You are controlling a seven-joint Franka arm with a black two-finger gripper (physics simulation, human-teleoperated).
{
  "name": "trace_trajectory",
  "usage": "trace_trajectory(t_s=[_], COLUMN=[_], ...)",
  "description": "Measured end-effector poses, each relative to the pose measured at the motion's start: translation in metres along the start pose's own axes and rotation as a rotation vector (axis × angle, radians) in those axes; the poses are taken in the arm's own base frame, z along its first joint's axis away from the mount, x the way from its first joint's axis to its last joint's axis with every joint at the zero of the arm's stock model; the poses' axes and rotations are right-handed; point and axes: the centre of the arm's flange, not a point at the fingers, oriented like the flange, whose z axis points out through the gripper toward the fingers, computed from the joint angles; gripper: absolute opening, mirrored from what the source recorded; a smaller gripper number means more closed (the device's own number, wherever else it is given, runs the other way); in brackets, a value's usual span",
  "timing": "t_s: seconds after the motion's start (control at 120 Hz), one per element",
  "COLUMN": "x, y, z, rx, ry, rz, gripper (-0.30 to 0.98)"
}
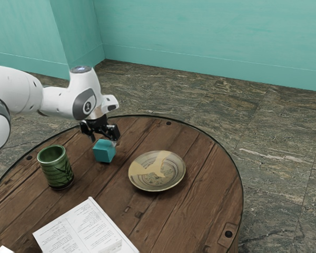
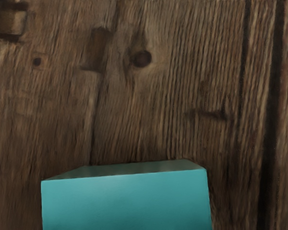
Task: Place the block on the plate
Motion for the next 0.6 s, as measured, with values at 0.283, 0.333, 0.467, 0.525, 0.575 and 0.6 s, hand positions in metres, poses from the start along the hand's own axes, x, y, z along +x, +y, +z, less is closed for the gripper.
trace_trajectory(t_s=[0.283,0.333,0.467,0.525,0.575,0.6], x=[0.000,-0.001,-0.002,-0.002,-0.002,-0.001], y=[-0.006,-0.006,-0.005,-0.005,-0.005,-0.005], z=[0.030,0.031,0.030,0.029,0.028,0.027], rx=[0.004,0.003,0.002,0.002,0.003,0.004], ry=[0.000,0.000,0.000,0.000,0.002,0.004], rz=[-0.042,-0.050,-0.068,-0.074,-0.080,-0.082], gripper=[0.67,0.61,0.44,0.40,0.38,0.37])
